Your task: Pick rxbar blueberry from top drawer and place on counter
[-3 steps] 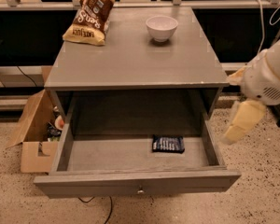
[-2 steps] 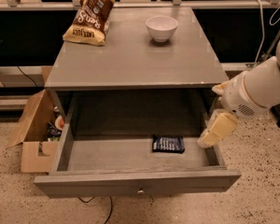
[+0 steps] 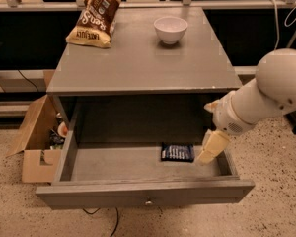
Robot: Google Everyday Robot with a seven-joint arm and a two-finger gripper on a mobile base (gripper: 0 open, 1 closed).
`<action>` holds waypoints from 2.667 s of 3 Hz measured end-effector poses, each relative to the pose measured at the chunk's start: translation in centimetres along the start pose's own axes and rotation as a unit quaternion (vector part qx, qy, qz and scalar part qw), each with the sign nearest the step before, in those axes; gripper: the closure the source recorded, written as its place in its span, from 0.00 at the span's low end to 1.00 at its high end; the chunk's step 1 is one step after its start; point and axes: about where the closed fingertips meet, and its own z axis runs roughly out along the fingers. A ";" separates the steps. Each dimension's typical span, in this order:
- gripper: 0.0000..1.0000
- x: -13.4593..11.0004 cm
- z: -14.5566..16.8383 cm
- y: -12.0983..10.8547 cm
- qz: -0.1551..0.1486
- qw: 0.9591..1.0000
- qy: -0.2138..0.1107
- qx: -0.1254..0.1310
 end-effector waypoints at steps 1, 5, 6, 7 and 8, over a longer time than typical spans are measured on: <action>0.00 -0.2 4.4 0.2 -0.024 1.000 -0.004 -0.008; 0.00 0.9 15.6 -1.3 -0.057 0.998 -0.025 -0.021; 0.00 1.1 17.5 -1.2 -0.064 0.997 -0.019 -0.029; 0.00 1.6 19.2 -1.5 -0.059 0.997 -0.019 -0.046; 0.16 2.3 20.2 -1.8 -0.046 0.996 -0.035 -0.068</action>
Offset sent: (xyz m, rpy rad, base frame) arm 0.0457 0.0456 -0.0991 0.0674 -0.0649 0.0880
